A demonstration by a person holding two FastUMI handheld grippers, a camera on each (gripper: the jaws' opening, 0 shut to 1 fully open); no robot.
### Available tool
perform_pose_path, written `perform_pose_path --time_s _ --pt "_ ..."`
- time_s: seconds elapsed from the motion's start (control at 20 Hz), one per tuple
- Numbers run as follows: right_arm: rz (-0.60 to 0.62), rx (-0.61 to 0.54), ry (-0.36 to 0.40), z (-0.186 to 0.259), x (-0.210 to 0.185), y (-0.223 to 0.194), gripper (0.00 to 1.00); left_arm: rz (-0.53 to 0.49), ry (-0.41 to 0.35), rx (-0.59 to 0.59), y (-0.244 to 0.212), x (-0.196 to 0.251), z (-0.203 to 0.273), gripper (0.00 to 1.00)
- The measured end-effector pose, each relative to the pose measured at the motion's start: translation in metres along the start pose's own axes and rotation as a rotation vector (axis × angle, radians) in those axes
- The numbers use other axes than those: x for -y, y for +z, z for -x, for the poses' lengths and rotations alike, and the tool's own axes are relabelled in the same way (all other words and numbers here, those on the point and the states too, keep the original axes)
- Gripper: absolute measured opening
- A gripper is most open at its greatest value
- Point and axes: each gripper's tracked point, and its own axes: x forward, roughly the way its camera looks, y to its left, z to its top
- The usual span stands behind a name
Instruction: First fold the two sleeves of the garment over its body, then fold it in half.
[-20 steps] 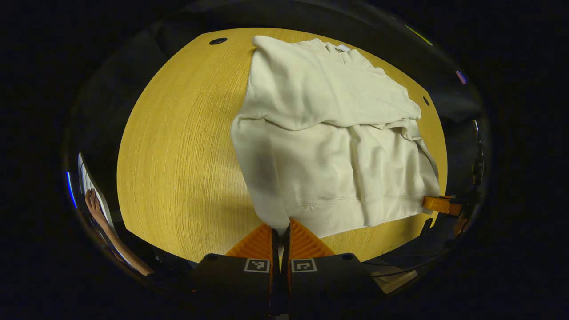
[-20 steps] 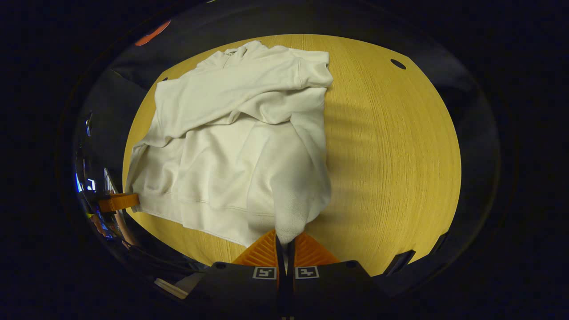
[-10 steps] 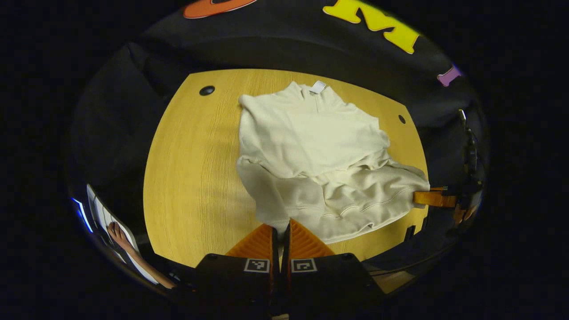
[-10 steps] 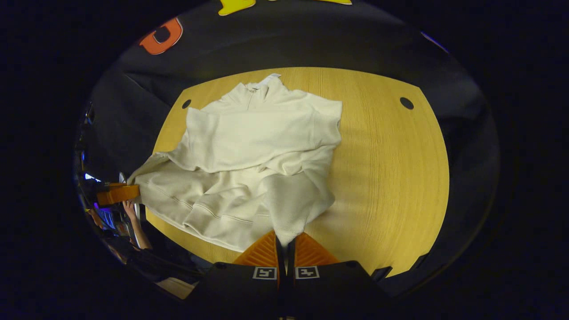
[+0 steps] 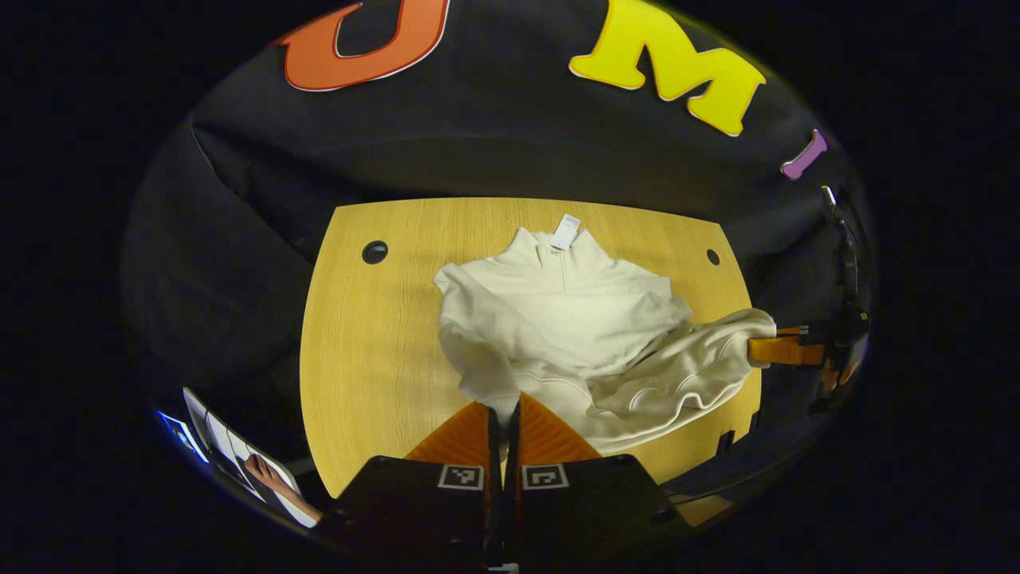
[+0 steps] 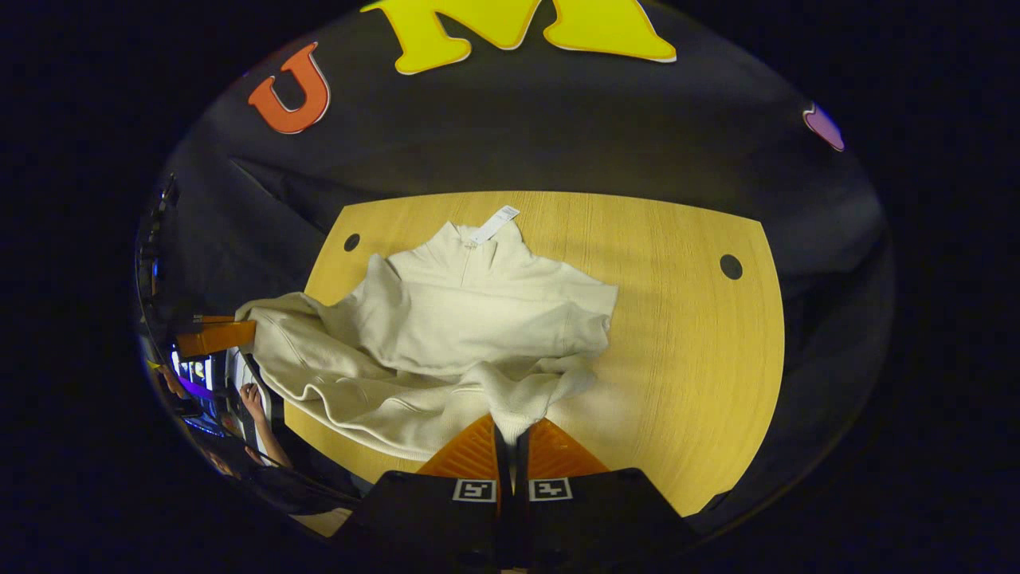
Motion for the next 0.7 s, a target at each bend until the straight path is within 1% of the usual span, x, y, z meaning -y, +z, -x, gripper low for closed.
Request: perform_pose_path --time_s 0.15,0.3,0.4,0.55,0.6,0.65,0.7 --pt "-0.028 -0.002 0.005 -0.014 0.0 0.029 0.0 0.026 0.01 0.006 0.0 0.004 -0.007 0.03" --pt "-0.069 -0.009 0.004 -0.038 0.008 0.055 0.0 0.072 0.029 -0.005 0.005 -0.001 -0.015 0.03" --pt "-0.137 -0.022 0.011 -0.063 0.016 0.068 0.0 0.12 0.046 -0.024 0.006 -0.007 -0.027 0.03" --pt "-0.215 -0.053 0.024 -0.099 0.026 0.079 0.0 0.193 0.054 -0.05 0.008 -0.004 -0.06 0.03" --pt "-0.234 -0.058 0.028 -0.111 0.03 0.081 0.0 0.21 0.054 -0.058 0.009 -0.002 -0.071 0.1" --pt "-0.259 -0.054 0.034 -0.122 0.032 0.086 0.0 0.233 0.055 -0.065 0.013 0.0 -0.088 0.03" --pt "-0.279 -0.049 0.041 -0.134 0.035 0.09 0.0 0.242 0.051 -0.061 0.017 -0.002 -0.104 0.03"
